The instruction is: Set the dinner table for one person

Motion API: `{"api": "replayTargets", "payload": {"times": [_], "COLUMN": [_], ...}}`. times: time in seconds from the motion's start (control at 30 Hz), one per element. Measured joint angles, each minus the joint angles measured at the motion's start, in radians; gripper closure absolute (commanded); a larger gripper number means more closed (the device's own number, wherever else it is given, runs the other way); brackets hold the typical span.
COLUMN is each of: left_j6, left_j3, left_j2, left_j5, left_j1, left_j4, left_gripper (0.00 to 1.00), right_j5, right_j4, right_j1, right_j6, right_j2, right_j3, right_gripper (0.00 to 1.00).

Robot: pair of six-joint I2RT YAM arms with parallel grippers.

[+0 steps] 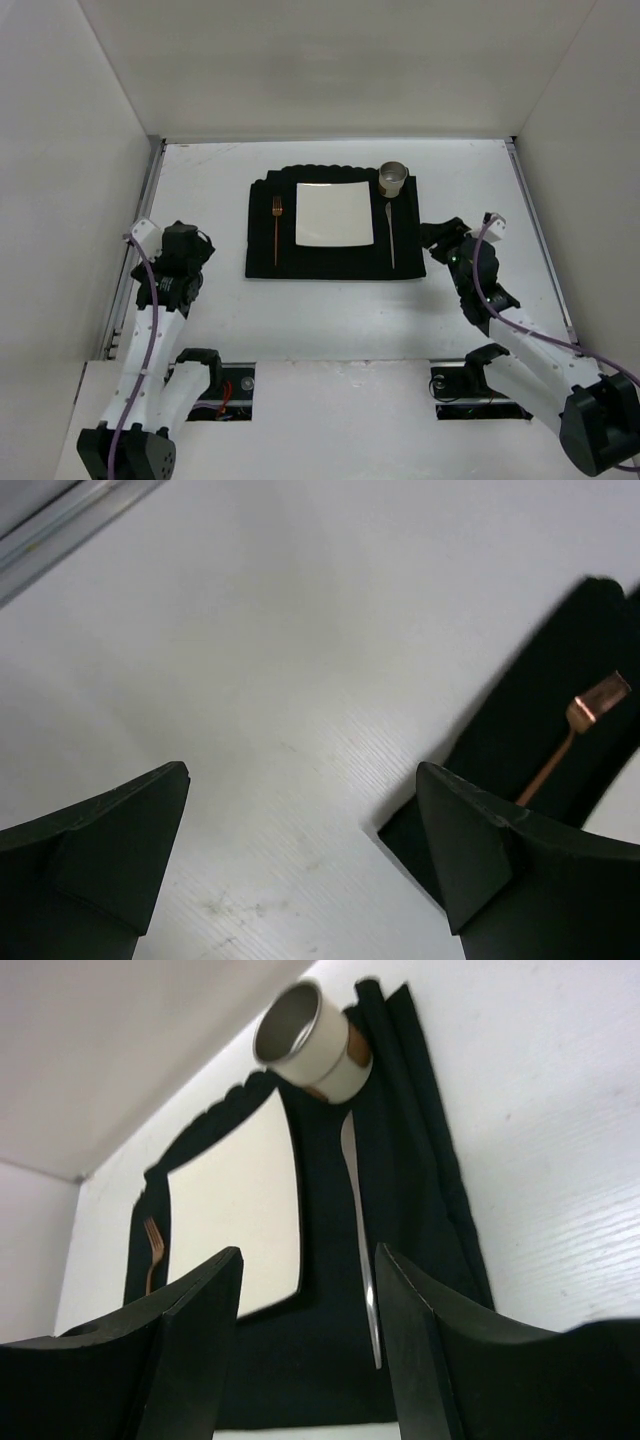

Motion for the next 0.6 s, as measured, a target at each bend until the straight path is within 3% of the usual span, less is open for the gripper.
{"api": "replayTargets", "payload": {"times": [0.17, 0.3, 0.37, 0.47, 0.6], "left_j6": [-0.028, -0.042, -0.048, -0.052, -0.052], "left_j3": [-0.035, -0.045, -0.058, -0.070, -0.076], "left_j2": [-0.020, 0.012, 0.015, 0.019, 0.038], "left_j5": [0.015, 0.046, 0.054, 0.056, 0.056], "left_j1": [0.174, 0.220, 0.223, 0.224, 0.227], "left_j4": [-0.018, -0.013, -0.003, 0.006, 0.018], "left_gripper": [0.00, 0.00, 0.00, 0.00, 0.00], "right_j5": [0.038, 0.047, 0.050, 0.050, 0.050], "right_j4": [-0.003, -0.012, -0.017, -0.021, -0.023], "right_j1": [-0.027, -0.028, -0.031, -0.038, -0.038], "right_j6": [0.008, 0.015, 0.021, 0.027, 0.033], "right_j2": [-0.049, -0.060, -0.071, -0.080, -0.083], "right_j3": [-0.016, -0.021, -0.025, -0.026, -0.026], "right_gripper": [0.43, 0.70, 0.75, 0.74, 0.55]}}
